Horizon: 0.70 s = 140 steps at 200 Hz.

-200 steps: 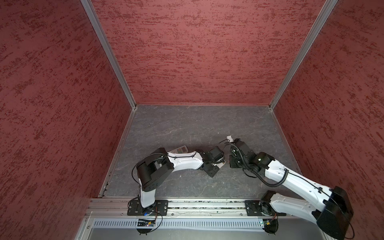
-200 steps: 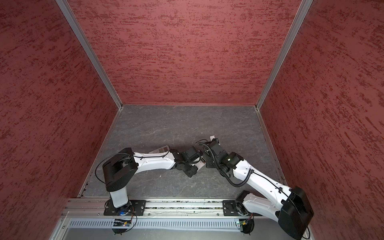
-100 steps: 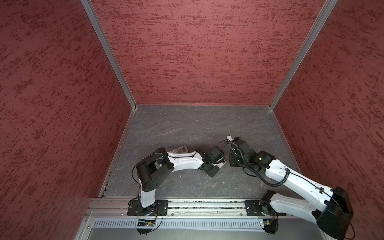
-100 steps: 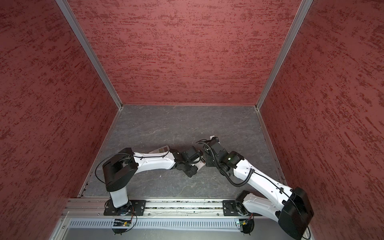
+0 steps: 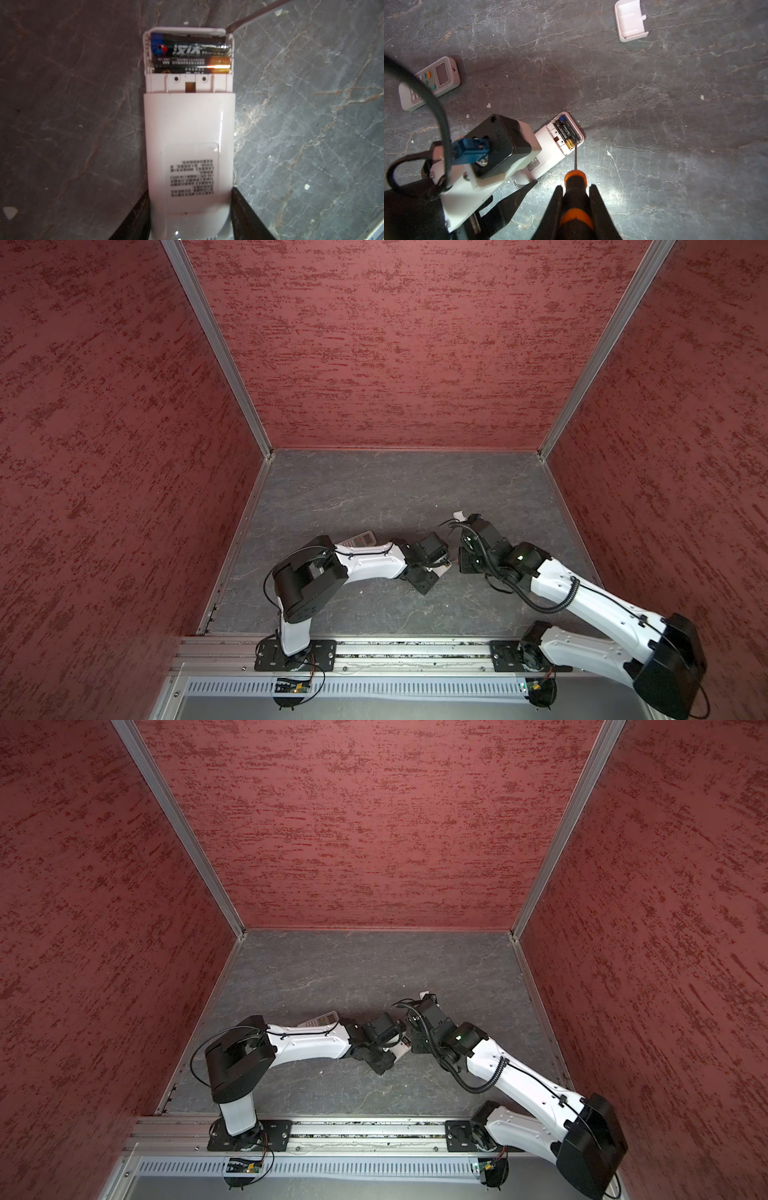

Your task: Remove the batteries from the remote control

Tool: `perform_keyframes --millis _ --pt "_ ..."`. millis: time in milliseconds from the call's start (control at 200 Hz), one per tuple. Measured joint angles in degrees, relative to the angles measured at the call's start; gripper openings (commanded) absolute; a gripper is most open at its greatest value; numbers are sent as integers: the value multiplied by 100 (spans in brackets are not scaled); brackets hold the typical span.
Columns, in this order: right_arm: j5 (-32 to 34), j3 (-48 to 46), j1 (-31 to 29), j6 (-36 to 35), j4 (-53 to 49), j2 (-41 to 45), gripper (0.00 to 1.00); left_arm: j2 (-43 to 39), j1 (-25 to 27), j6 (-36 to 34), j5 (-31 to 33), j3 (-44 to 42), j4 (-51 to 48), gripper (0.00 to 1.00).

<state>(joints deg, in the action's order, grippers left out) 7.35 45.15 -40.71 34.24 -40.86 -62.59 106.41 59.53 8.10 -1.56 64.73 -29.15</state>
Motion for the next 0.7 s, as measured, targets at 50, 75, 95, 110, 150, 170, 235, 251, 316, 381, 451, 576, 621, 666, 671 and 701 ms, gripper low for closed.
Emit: perform_keyframes --millis 50,75,95,110,150,170,235,251,316,381,451,576,621,666,671,701 --pt "0 -17 0 0 4 0 0 0 0 0 0 0 -2 30" --pt "-2 -31 0 0 15 0 0 0 0 0 0 0 -2 30" --pt "-2 -37 0 0 17 0 0 0 0 0 0 0 0 30" --pt "-2 -44 0 0 24 0 0 0 0 0 0 0 0 30" --pt "-2 -63 0 0 33 0 0 0 0 0 0 0 0 30" --pt "-4 -70 0 0 31 0 0 0 0 0 0 0 -2 30" --pt "-4 -90 2 2 35 0 0 0 0 0 0 0 0 30" --pt "-4 -94 4 2 37 0 0 0 0 0 0 0 0 30" --pt "-4 -107 4 2 44 0 0 0 0 0 0 0 0 30" --pt "-9 -109 4 2 52 0 0 0 0 0 0 0 -2 30" --pt "-11 -111 4 2 74 0 0 0 0 0 0 0 0 30" --pt "-26 -179 7 4 127 0 0 0 0 0 0 0 -2 30" --pt "-37 -195 7 4 157 0 0 0 0 0 0 0 -2 30" --pt "-44 -197 11 4 164 -2 0 0 0 0 0 0 -2 30" --pt "-44 -197 11 4 164 -2 0 0 0 0 0 0 -2 30" --pt "-46 -197 13 4 164 -2 0 0 0 0 0 0 0 30"
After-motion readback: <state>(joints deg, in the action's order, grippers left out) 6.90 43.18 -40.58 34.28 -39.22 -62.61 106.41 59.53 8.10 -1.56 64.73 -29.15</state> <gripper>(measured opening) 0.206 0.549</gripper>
